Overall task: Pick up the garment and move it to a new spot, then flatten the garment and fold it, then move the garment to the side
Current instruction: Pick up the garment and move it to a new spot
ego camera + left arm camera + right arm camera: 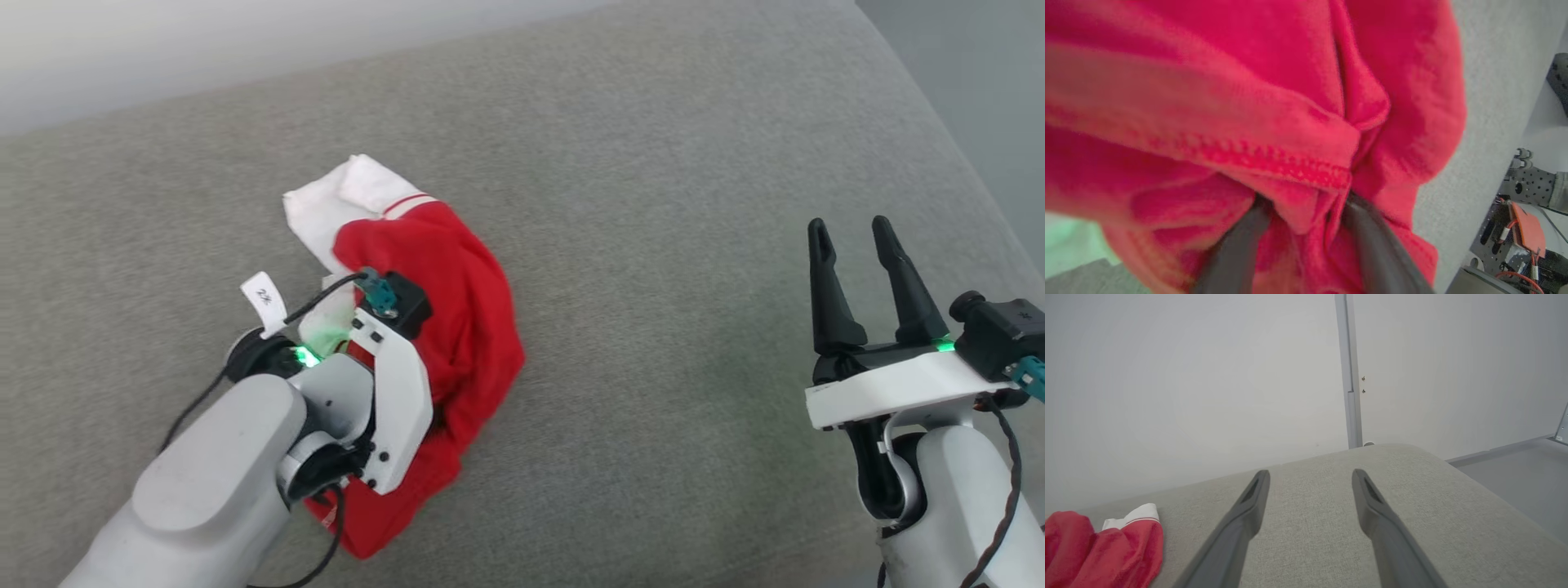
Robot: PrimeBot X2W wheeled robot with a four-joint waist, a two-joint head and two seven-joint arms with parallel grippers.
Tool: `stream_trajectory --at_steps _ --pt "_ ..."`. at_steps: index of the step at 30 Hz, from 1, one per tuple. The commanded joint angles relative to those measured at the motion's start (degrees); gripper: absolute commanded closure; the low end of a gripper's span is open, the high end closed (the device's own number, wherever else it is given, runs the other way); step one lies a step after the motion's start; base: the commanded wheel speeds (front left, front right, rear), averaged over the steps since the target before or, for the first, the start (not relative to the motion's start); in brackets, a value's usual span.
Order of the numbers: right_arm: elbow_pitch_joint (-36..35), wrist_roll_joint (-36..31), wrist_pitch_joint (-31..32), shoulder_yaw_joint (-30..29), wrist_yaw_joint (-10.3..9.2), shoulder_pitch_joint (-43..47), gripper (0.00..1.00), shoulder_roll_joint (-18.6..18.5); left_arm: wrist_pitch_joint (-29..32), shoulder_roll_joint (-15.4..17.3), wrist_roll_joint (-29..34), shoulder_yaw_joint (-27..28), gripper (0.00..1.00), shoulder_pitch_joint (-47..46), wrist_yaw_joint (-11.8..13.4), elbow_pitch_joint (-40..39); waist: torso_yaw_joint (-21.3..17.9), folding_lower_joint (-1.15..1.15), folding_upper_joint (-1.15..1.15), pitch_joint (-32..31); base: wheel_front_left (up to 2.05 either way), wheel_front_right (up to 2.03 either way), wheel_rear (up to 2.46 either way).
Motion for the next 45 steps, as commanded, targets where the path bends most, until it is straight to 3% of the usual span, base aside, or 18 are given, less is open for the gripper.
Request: stream_trajectory --at_steps 1,9,17,23,31,38,45 --pt "0.07 -0.05 -0.26 -0.03 0.00 0.19 0.00 -0.49 -1.13 0.48 -0.36 -0.32 0.00 -0.08 0.09 -0.03 1.47 0.00 0.00 -1.11 0.00 0.00 0.00" --pt "-0.15 -0.53 -0.27 -0.22 0.00 1.50 0.00 -1.66 -7.70 2.10 -1.69 1.86 0.00 0.19 0.25 -3.31 5.64 0.00 0.00 -4.19 0.00 0.00 0.00" --pt "-0.01 -0.81 -0.27 0.46 0.00 2.68 0.00 -3.05 -22.17 5.12 -0.17 7.07 0.00 4.57 1.51 -6.59 9.46 0.00 0.00 -7.52 0.00 0.00 0.00" --pt "0.70 -0.76 -0.03 0.67 0.00 4.08 0.00 -3.95 -37.87 7.50 1.63 12.76 0.00 10.92 4.72 -8.73 11.65 0.00 0.00 -10.31 0.00 0.00 0.00" --pt "1.05 -0.52 0.38 -0.09 0.00 6.16 0.00 -4.50 -51.07 9.56 0.81 18.94 0.00 19.71 8.97 -10.80 13.77 0.00 0.00 -12.92 0.00 0.00 0.00" --pt "0.71 -0.85 0.94 -0.69 0.00 7.61 0.00 -4.29 -56.75 10.56 0.18 23.68 0.00 28.85 12.85 -12.78 15.14 0.00 0.00 -14.51 0.00 0.00 0.00" --pt "0.55 -0.58 1.09 -1.46 0.00 9.10 0.00 -4.04 -58.19 8.24 -0.04 29.50 0.00 36.98 14.81 -15.13 16.22 0.00 0.00 -15.08 0.00 0.00 0.00"
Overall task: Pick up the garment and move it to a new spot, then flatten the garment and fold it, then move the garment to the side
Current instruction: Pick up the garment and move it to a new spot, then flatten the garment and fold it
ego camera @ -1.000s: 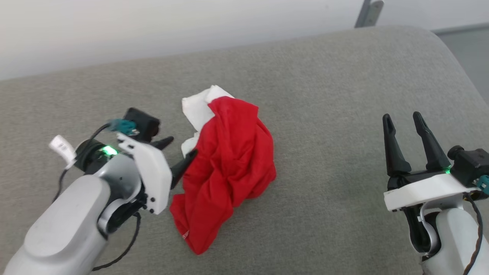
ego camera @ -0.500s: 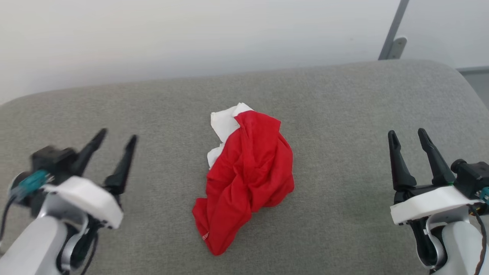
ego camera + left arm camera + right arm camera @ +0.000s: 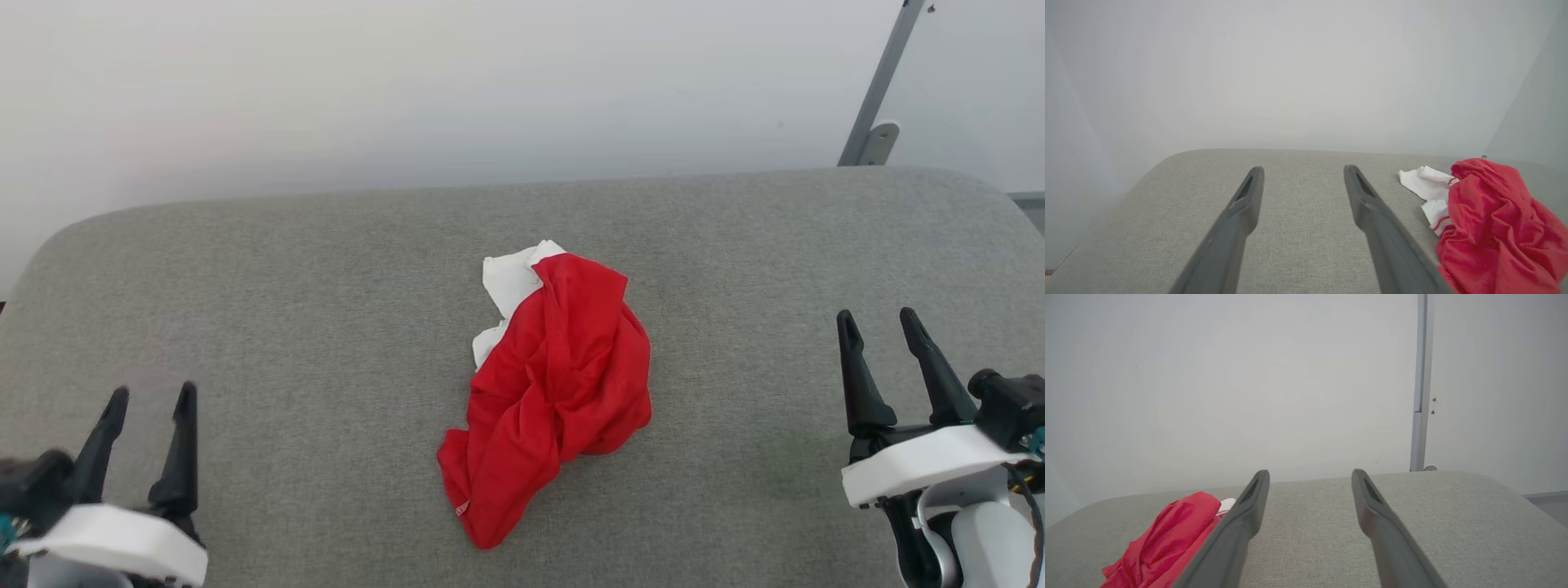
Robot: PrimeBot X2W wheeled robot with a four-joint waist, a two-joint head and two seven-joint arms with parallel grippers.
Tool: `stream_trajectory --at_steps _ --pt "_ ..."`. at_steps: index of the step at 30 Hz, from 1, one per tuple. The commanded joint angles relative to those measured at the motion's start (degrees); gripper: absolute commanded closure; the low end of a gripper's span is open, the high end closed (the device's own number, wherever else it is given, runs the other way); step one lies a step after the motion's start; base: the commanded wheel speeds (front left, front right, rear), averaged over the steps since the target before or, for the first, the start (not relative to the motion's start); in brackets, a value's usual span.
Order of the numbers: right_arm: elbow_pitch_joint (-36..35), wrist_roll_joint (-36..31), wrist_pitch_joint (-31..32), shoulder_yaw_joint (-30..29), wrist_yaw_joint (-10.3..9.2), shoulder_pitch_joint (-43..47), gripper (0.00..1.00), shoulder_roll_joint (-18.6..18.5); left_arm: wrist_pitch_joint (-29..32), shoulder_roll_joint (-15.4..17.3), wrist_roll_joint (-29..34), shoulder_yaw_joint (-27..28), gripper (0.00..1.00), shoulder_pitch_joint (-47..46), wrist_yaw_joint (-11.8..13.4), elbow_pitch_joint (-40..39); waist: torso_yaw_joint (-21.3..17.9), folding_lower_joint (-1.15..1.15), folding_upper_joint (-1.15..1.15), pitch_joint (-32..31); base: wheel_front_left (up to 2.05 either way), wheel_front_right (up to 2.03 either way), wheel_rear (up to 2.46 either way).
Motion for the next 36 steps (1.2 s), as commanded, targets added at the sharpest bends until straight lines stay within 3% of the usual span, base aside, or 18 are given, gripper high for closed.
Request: stream_trajectory --at_steps 1,6,17,25,36 --pt "-0.06 0.17 -0.02 -0.17 0.00 0.63 0.00 0.15 -0.49 -0.41 0.25 0.91 0.00 1.45 0.02 -0.47 0.19 0.00 0.00 -0.10 0.00 0.00 0.00" --pt "0.42 0.28 -0.07 -0.71 0.00 1.61 0.00 0.42 -0.49 -4.22 2.61 6.94 0.00 5.93 -1.07 -2.63 0.87 0.00 0.00 -0.36 0.00 0.00 0.00" --pt "1.38 -0.38 -0.49 -0.43 0.00 3.33 0.00 1.21 -0.51 -12.55 8.77 16.29 0.00 11.05 -7.17 -3.11 2.08 0.00 0.00 -0.81 0.00 0.00 0.00" --pt "1.58 -0.55 -0.73 -0.07 0.00 4.03 0.00 1.61 -0.51 -16.01 11.70 19.93 0.00 10.94 -11.03 -2.09 2.79 0.00 0.00 -1.10 0.00 0.00 0.00" --pt "1.32 -0.71 0.08 1.37 0.00 3.81 0.00 1.61 -0.52 -18.70 13.76 21.70 0.00 9.59 -13.51 -1.31 3.85 0.00 0.00 -1.13 0.00 0.00 0.00"
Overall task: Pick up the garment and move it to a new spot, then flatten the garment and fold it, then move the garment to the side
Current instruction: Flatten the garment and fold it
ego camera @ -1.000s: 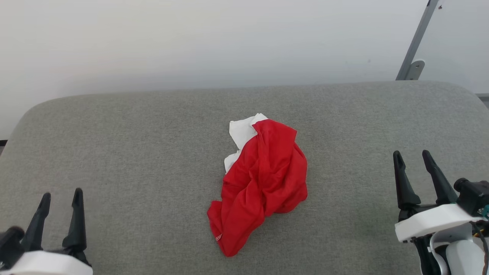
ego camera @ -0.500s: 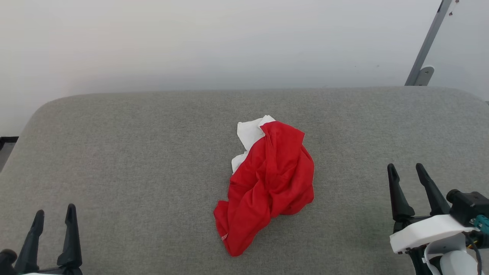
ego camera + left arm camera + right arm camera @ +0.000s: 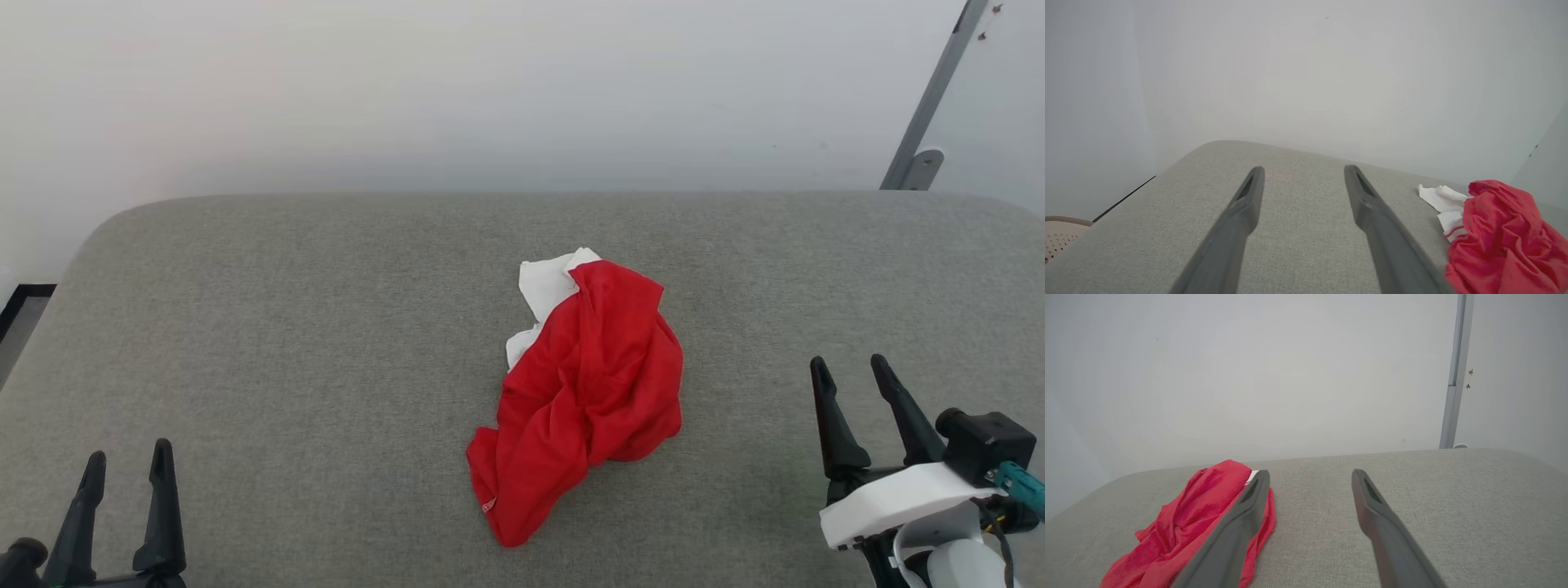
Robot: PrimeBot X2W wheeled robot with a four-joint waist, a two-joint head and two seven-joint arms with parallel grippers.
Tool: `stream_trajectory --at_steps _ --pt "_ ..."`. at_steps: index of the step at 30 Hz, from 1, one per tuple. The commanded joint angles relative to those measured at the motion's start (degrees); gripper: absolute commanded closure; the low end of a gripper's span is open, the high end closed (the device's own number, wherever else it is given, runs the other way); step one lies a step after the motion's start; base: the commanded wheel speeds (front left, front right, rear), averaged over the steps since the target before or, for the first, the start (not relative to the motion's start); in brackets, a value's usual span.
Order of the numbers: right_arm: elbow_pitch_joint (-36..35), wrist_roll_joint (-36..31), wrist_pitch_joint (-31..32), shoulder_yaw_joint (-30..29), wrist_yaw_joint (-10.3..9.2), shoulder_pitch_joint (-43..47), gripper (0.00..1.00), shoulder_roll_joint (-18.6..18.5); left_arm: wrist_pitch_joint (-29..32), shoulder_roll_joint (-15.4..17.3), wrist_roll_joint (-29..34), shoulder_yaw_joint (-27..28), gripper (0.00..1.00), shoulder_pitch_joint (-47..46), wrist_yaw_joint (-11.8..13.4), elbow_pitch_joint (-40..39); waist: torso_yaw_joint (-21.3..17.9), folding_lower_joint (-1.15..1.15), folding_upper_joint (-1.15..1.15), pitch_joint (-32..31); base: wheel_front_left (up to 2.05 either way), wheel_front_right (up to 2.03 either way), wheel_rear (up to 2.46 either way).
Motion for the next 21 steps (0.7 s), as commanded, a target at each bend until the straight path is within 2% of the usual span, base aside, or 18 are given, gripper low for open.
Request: stream_trajectory --at_steps 1,14,21 --pt "-0.18 -0.24 0.18 0.24 0.00 0.15 0.00 0.21 -0.27 -0.30 0.39 0.35 0.00 -0.75 -0.32 0.10 0.30 0.00 0.00 0.02 0.00 0.00 0.00" --pt "-0.02 0.36 2.50 3.12 0.00 -1.73 0.00 -0.78 -0.27 -2.54 1.75 -1.06 0.00 -2.34 -1.26 0.54 4.21 0.00 0.00 0.17 0.00 0.00 0.00" --pt "1.06 0.31 7.79 8.16 0.00 -4.89 0.00 -2.33 -0.28 -3.82 1.69 -2.24 0.00 -3.87 -1.54 0.54 7.42 0.00 0.00 1.06 0.00 0.00 0.00"
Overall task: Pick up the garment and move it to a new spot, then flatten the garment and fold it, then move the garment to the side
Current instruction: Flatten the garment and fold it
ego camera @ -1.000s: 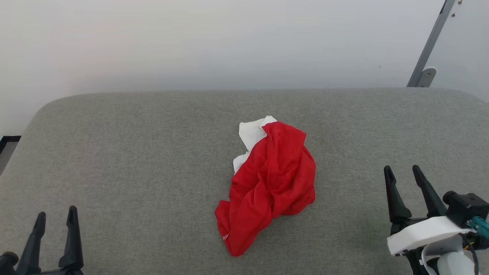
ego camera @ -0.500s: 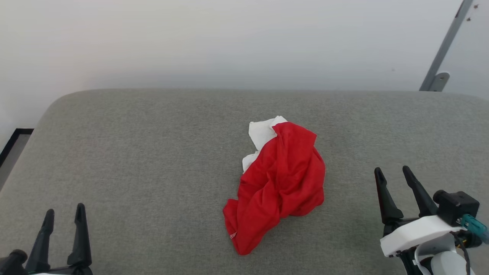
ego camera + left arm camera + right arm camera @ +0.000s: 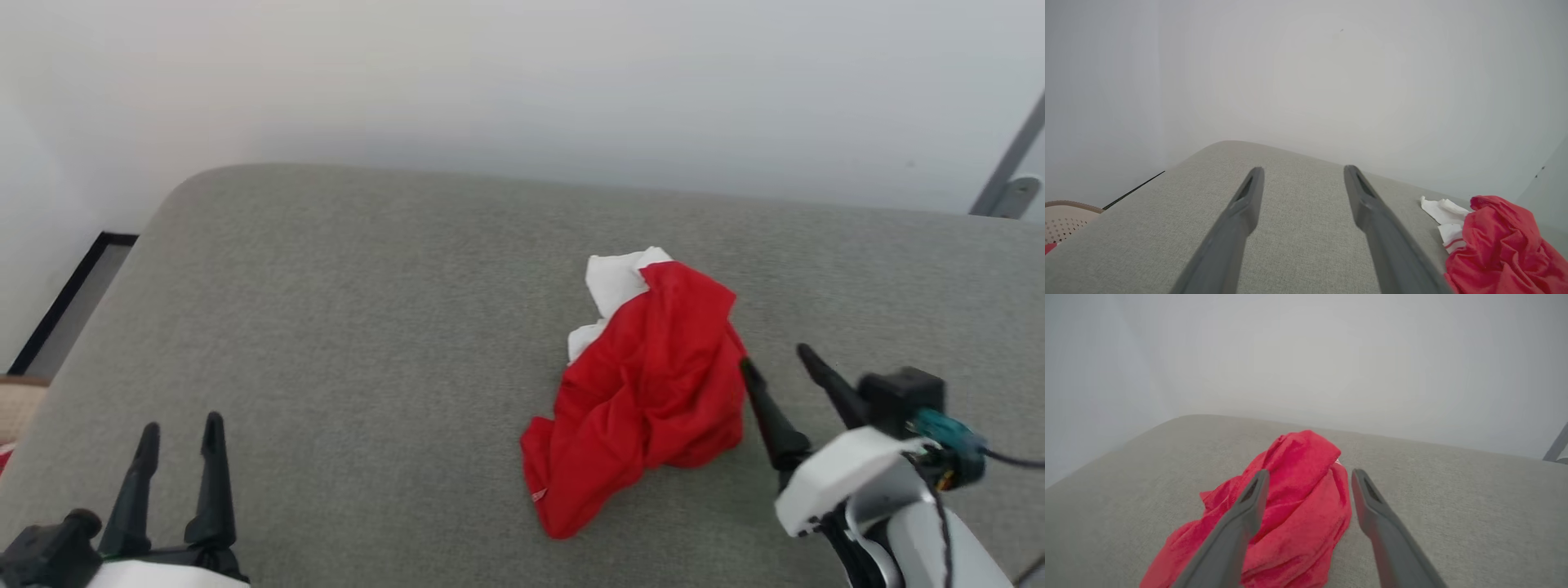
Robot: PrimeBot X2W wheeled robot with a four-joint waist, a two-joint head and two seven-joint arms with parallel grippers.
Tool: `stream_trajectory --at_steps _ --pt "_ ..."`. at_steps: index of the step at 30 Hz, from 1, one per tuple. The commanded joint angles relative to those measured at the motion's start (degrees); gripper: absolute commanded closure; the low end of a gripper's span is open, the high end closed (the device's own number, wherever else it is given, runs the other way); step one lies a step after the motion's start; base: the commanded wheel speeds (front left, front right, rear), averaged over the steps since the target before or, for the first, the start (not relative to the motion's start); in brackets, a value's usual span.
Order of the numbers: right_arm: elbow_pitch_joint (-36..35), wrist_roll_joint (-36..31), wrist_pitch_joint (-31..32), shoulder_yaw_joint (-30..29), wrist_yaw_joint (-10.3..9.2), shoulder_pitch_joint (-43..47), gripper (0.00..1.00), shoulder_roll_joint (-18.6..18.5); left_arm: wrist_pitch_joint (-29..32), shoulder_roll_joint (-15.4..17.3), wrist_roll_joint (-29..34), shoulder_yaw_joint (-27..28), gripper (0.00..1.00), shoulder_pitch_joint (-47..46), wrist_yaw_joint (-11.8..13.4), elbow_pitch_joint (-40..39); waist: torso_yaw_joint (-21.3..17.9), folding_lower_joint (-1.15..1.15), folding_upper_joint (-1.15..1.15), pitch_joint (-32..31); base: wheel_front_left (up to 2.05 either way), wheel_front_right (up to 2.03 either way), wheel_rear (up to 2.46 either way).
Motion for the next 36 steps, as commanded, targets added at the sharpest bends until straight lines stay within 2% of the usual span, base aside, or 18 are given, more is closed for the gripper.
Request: stream_trajectory --at_steps 1,9,11,18,22,23,24,27,32,36 --pt "0.26 0.06 1.00 0.66 0.00 -0.97 0.00 -0.20 -0.26 -0.17 0.30 -0.23 0.00 -0.74 -0.32 0.06 0.99 0.00 0.00 0.57 0.00 0.00 0.00" --pt "4.45 1.19 14.78 10.46 -0.01 -7.20 0.00 -3.44 -0.26 -0.98 -0.35 -3.34 0.00 -3.14 -0.31 0.70 5.40 0.00 0.00 2.88 0.00 0.00 0.00" --pt "6.56 1.19 20.77 13.40 -0.01 -9.90 0.00 -4.47 -0.27 -1.00 -0.68 -4.50 0.00 -3.98 -0.32 0.93 6.77 0.00 0.00 3.76 0.00 0.00 0.00" --pt "12.32 -0.06 34.32 20.17 -0.01 -15.60 0.00 -5.56 -0.27 -1.57 -1.87 -6.28 0.00 -5.82 -0.33 1.81 8.91 0.00 0.00 5.98 0.00 0.00 0.00" --pt "15.35 0.09 39.39 24.83 -0.01 -17.99 0.00 -5.88 -0.27 -2.00 -2.41 -7.09 0.00 -6.93 -0.34 2.27 9.61 0.00 0.00 7.08 0.00 0.00 0.00" --pt "15.39 0.42 39.67 26.24 0.01 -18.60 0.60 -6.00 -0.27 -2.07 -2.57 -7.17 0.00 -7.10 -0.34 2.32 9.71 0.00 0.00 7.26 0.00 0.00 0.00" --pt "15.49 0.81 39.22 26.89 0.00 -19.41 1.00 -6.18 -0.27 -2.08 -2.65 -7.18 0.00 -7.21 -0.34 2.41 9.72 0.00 0.00 7.42 0.00 0.00 0.00" --pt "15.61 2.77 39.68 27.69 0.00 -20.90 1.00 -6.89 -0.27 -2.20 -2.99 -6.82 0.00 -7.20 -0.34 2.56 9.34 0.00 0.00 7.58 0.00 0.00 0.00" --pt "13.53 5.33 39.22 25.31 -0.08 -22.18 1.00 -8.78 -0.27 -2.20 -3.05 -5.65 0.00 -6.25 -0.34 2.29 8.02 0.00 0.00 7.51 0.00 0.00 0.00" --pt "9.04 6.73 40.12 21.44 -0.05 -20.45 1.00 -11.30 -0.27 -1.82 -3.06 -4.34 0.00 -5.68 -0.34 1.76 6.23 0.00 0.00 7.34 0.00 0.00 0.00"
